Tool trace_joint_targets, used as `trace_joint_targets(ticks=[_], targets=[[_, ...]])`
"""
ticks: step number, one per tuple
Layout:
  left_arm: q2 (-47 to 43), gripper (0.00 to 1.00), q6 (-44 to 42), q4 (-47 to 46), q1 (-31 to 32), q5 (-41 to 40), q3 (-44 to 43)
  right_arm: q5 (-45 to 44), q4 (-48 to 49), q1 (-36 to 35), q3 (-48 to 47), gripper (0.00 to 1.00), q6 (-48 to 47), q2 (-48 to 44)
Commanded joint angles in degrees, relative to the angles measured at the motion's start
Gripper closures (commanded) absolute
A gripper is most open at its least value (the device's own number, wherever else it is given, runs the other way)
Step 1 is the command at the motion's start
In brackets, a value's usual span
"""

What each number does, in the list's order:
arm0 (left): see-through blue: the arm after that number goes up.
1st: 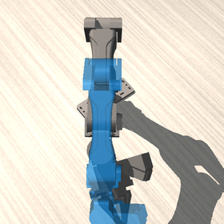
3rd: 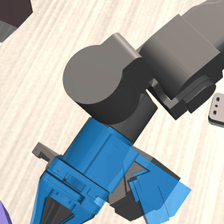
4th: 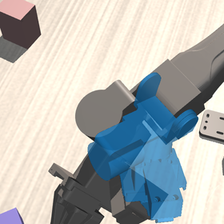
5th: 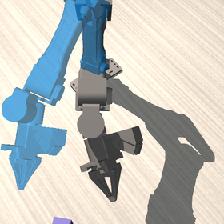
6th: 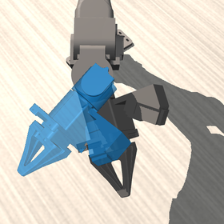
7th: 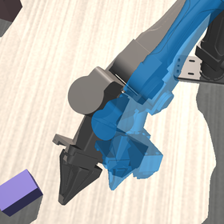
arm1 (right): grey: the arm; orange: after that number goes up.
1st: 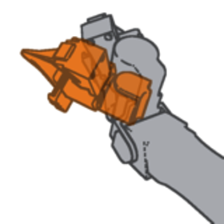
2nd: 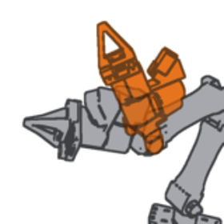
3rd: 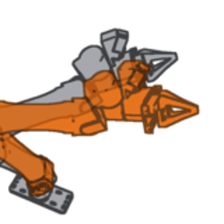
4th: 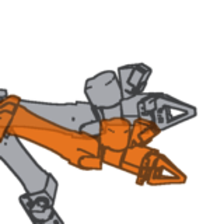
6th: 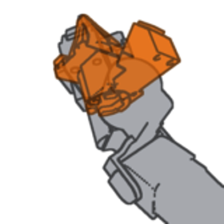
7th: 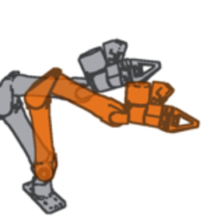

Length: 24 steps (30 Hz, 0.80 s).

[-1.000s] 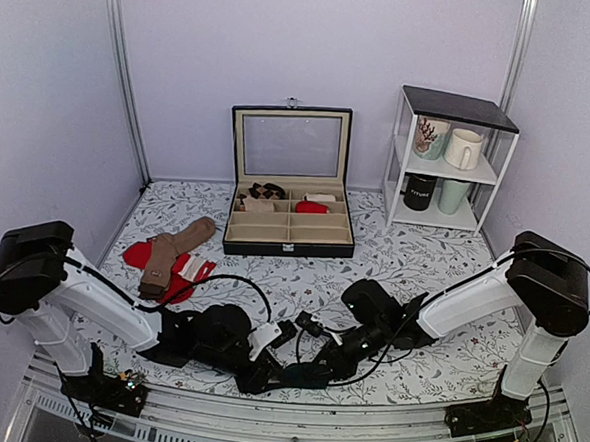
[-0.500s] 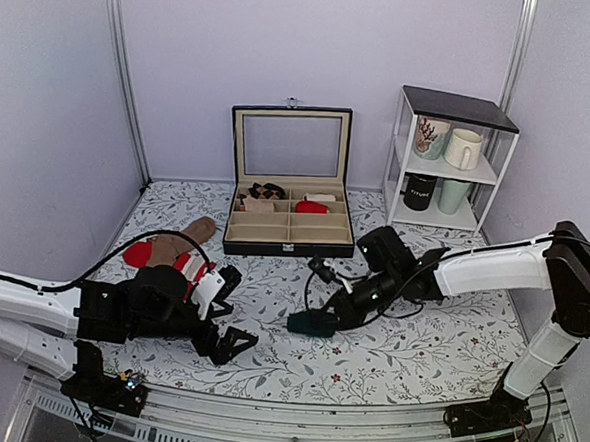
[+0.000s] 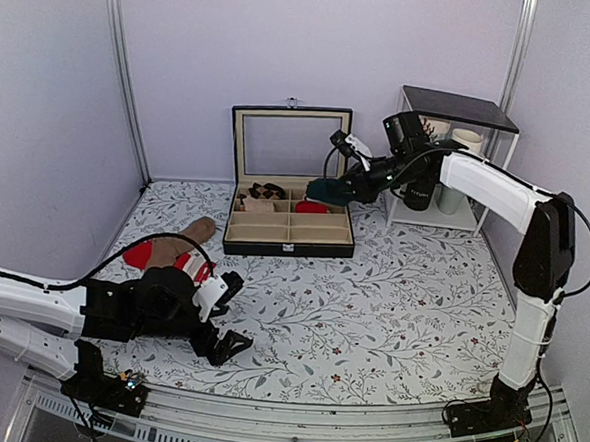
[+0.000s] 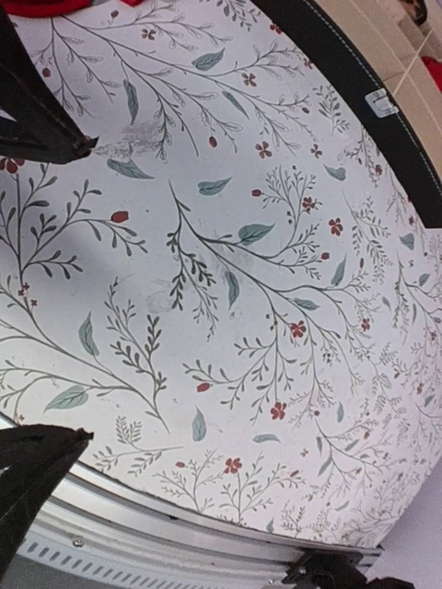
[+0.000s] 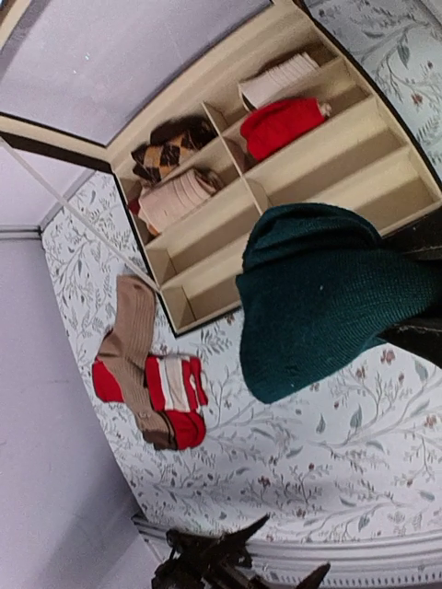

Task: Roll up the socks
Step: Place the sock in the storage box.

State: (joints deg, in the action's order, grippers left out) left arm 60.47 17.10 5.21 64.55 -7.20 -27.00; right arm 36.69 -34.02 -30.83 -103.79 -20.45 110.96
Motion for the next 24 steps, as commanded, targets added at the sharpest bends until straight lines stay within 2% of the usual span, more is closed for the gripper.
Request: trace_joint_targets(ticks=[1,6,9,18,24], targets=[[0.66,0.00,-1.59,-0.88,-1.87,-1.09,-1.43,-2.75,-11.33,0.62,-10.85,1.00,-16.60,9.83],[0.28,0.01,-1.49,-5.39,-2.45,-2.66,0.86,-7.29,-9.99,2.07,-15.69,1.00,-24.35,17.03],[0.46,0.00,-2.52,-8.81,-2.95,-3.41,2.37,-7.65,-6.90,2.39,-17.88,1.00,-25.87,20.86],[4.85,0.01,-6.68,-13.95,-4.58,-2.12,2.05,-7.45,7.47,3.53,-18.91,1.00,-20.66,28.18],[8.78,0.01,-7.35,-15.71,-5.14,-0.02,1.24,-5.82,11.75,4.17,-20.16,1.00,-19.22,31.80]])
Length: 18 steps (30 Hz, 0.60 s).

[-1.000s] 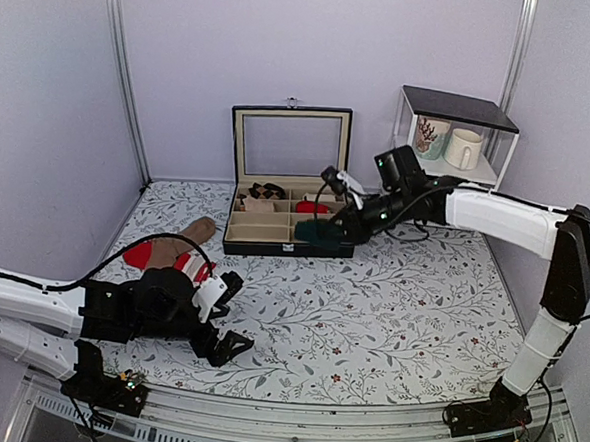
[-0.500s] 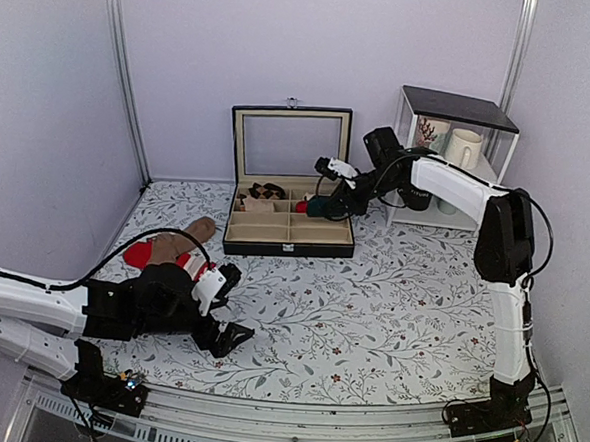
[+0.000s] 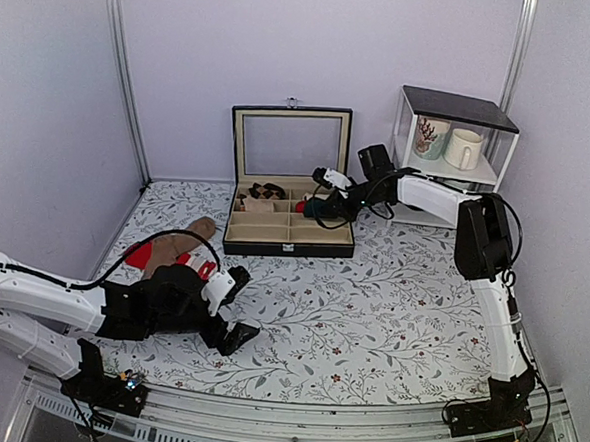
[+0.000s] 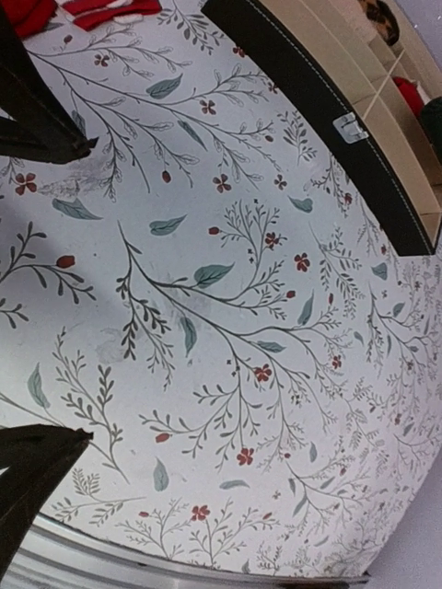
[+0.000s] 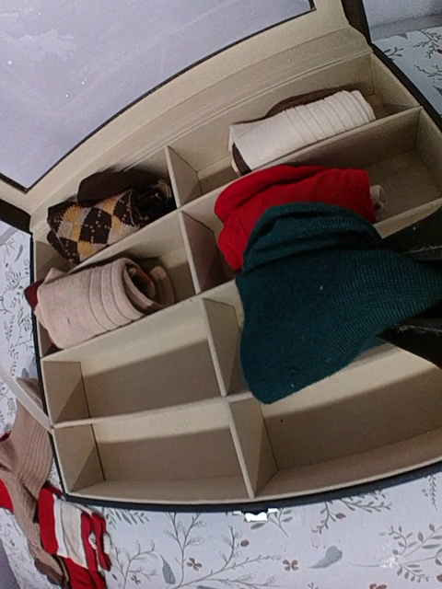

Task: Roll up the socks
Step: Place the sock in the storage box.

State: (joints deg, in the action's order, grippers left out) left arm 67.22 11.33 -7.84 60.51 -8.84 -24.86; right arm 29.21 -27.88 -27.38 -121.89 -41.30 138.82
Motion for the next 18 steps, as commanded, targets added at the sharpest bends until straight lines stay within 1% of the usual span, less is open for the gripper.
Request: trace_joint_targets(ticks=[1,9,13,18], targets=[[2.56,0.00,-1.84,-2.71,-1.22,1.76,-1.12,2.01,6.10,0.79,-2.09,1.00,1.58,4.25],[3.44,0.01,-2.99,-3.98,-2.29,2.88,-1.04,5.10,9.35,1.48,-2.08,0.99,0.58,5.84],[3.52,0.01,-3.14,-3.88,-2.92,3.33,-0.81,7.29,9.22,1.53,-2.21,0.99,-0.15,6.85],[3.23,0.01,-3.56,-3.53,-3.91,3.79,-0.89,7.76,7.13,1.69,-3.93,0.99,-0.83,8.99]])
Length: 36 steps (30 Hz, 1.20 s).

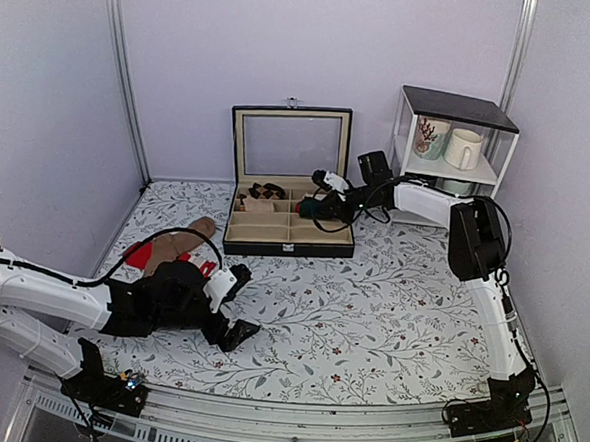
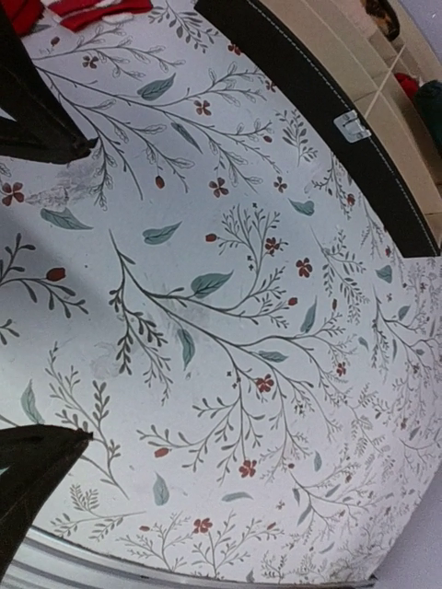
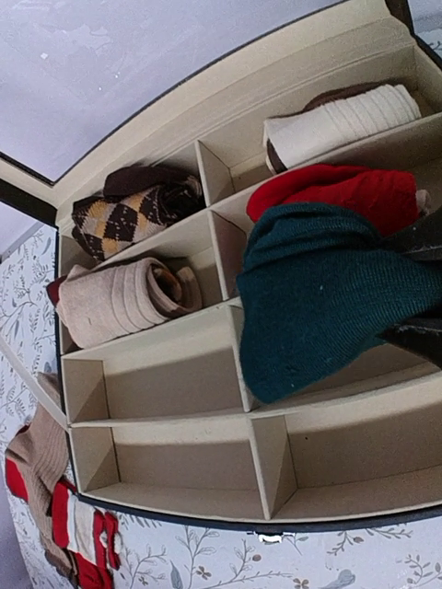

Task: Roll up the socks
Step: Place the sock in the storage box.

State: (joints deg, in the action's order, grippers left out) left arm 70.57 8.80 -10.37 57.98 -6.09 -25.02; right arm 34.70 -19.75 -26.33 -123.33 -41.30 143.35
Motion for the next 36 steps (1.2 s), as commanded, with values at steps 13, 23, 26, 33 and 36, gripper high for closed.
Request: trace_joint_targets(ticks=[13,23,26,33,36], targets=[[-0.82,0.00,-1.76,-0.41,-3.43,2.27,-0.22,2.26,-9.06,0.74,-7.37,0.99,-2.37,8.43],[-1.09,0.00,-2.29,-0.71,-4.42,2.96,0.14,2.70,-22.74,-0.56,-7.55,0.99,-7.76,8.36],[-1.35,0.01,-2.21,-0.66,-4.58,3.01,0.31,2.30,-25.04,-1.82,-7.33,0.99,-8.69,8.43],[-1.23,0.01,-2.38,-0.87,-4.95,3.18,0.41,3.44,-21.32,-2.94,-6.79,0.99,-5.80,7.74],[-1.13,0.01,-2.45,-0.52,-5.00,3.30,0.24,1.47,-19.22,-2.90,-6.82,0.98,-3.71,7.91]])
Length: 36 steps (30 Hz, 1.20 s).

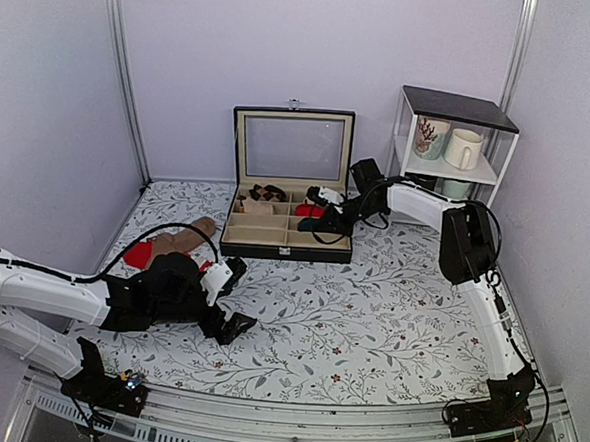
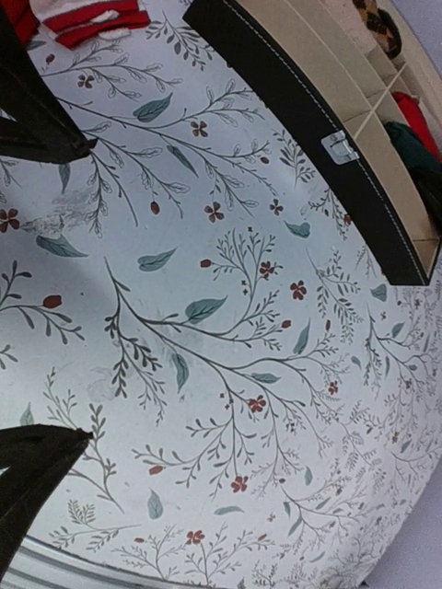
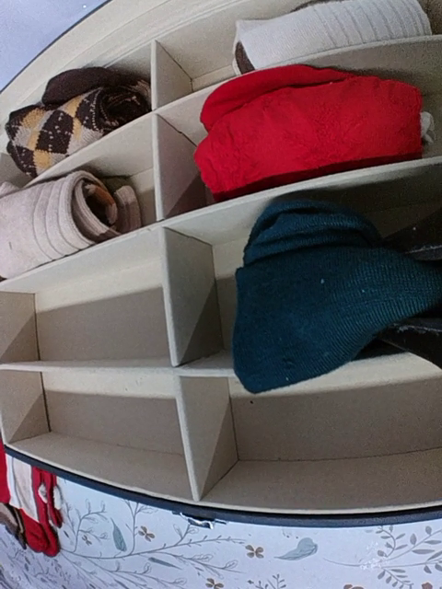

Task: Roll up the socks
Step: Place the sock in the storage box.

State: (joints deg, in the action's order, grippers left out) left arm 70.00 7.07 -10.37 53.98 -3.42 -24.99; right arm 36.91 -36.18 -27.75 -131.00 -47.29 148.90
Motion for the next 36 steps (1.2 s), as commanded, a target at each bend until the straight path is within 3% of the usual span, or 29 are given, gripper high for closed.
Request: trace_joint_targets(ticks=[1,9,25,36], targets=[[-0.56,0.01,-0.74,-0.31,-1.05,0.55,0.21,-0.85,-2.93,-1.44,0.88,0.98,2.42,2.36],[-0.71,0.00,-1.06,-0.08,-1.74,0.44,0.39,-5.22,-5.79,-1.39,1.46,0.80,4.17,3.01],[0.56,0.00,-1.80,0.69,-2.78,0.97,-0.85,-1.15,-1.43,0.56,1.90,0.39,9.44,-1.77],[1.39,0.01,-1.98,0.86,-3.36,1.40,-1.52,3.09,-1.26,2.01,1.89,0.32,11.88,-5.90]])
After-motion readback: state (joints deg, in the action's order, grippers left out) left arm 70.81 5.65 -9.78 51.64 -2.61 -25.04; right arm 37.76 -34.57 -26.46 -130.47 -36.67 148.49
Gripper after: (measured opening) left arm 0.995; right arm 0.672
